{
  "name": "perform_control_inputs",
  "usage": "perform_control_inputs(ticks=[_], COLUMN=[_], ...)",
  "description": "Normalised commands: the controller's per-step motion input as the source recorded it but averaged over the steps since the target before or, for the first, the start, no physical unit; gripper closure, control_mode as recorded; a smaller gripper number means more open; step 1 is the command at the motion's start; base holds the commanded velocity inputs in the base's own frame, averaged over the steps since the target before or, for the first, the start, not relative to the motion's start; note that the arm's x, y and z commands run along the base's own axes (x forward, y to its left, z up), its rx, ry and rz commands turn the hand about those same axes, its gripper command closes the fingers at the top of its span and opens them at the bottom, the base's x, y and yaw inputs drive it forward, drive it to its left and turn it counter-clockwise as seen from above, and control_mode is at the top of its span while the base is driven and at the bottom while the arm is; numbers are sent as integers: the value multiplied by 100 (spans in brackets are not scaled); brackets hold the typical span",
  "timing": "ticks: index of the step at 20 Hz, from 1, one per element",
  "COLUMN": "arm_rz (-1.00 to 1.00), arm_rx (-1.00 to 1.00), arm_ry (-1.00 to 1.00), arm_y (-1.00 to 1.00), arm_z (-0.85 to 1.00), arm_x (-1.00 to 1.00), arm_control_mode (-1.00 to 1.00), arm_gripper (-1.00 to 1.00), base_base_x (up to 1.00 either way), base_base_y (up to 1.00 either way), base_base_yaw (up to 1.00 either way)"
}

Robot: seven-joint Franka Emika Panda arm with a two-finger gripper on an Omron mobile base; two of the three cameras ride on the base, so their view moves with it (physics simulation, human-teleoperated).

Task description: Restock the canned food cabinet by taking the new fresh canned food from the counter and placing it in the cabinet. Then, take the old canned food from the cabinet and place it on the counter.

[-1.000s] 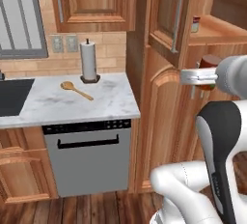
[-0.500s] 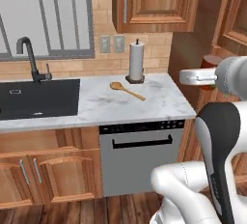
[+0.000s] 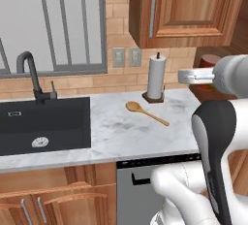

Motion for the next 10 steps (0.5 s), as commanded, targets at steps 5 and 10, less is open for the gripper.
perform_control_inputs(ticks=[5,10], arm_rz=[1,14], arm_rx=[-1,0], arm_ry=[3,30], arm_y=[0,-2], arm_z=[-39,-98], arm_x=[6,27], arm_control_mode=[-100,-100], arm_gripper=[100,100], base_base_x=[7,0], base_base_y=[0,0], base_base_yaw=[0,0])
